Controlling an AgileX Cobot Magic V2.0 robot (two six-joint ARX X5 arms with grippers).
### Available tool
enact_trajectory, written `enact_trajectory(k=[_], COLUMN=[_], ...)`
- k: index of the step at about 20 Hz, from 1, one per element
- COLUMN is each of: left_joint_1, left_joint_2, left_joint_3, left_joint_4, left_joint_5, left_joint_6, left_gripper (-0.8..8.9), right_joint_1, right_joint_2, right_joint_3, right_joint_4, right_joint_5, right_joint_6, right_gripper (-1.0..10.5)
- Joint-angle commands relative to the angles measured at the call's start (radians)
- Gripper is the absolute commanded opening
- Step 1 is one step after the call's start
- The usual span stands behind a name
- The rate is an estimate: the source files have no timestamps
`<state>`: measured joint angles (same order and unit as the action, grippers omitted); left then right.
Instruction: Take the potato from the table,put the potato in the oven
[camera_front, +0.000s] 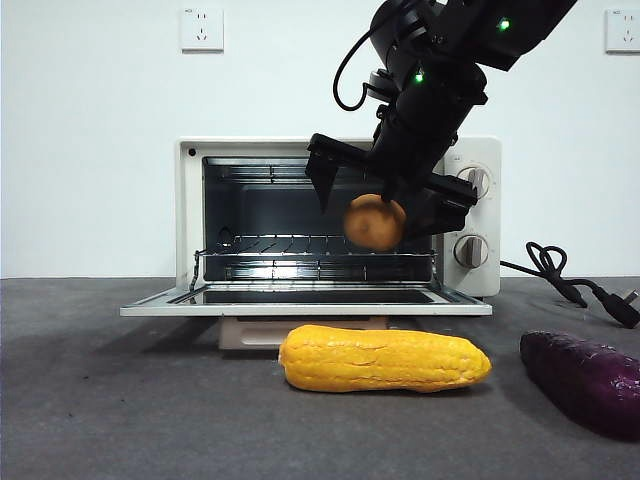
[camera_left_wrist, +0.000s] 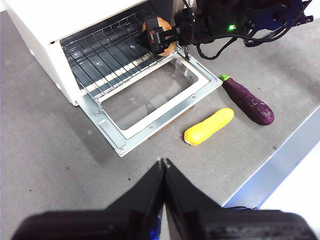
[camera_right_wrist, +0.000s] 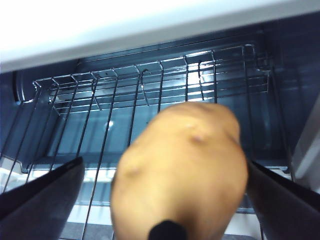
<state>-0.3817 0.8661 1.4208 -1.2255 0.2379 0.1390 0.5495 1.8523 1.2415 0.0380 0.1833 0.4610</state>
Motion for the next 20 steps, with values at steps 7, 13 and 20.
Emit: enact_trajectory(k=[7, 13, 20], left_joint_1=[0.001, 0.001, 0.002], left_joint_2=[-0.004, -0.003, 0.032], left_joint_3=[-0.006, -0.006, -0.009], left_joint_4=[0.002, 0.026, 0.139], left_joint_5=[0.001, 0.001, -0.002], left_joint_6=[0.015, 0.016, 0.006], left_gripper=[-0.08, -0.08, -0.08], right_joint_1=[0.000, 0.001, 0.028], right_joint_2=[-0.026, -0.138, -0.348], right_joint_3=[-0.007, -0.007, -0.007], right_joint_4=[-0.054, -0.160, -0.542], right_joint_5=[0.002, 0.006, -0.028], right_joint_6=[0.013, -0.005, -0.090], right_gripper=[5.4, 5.4, 5.4])
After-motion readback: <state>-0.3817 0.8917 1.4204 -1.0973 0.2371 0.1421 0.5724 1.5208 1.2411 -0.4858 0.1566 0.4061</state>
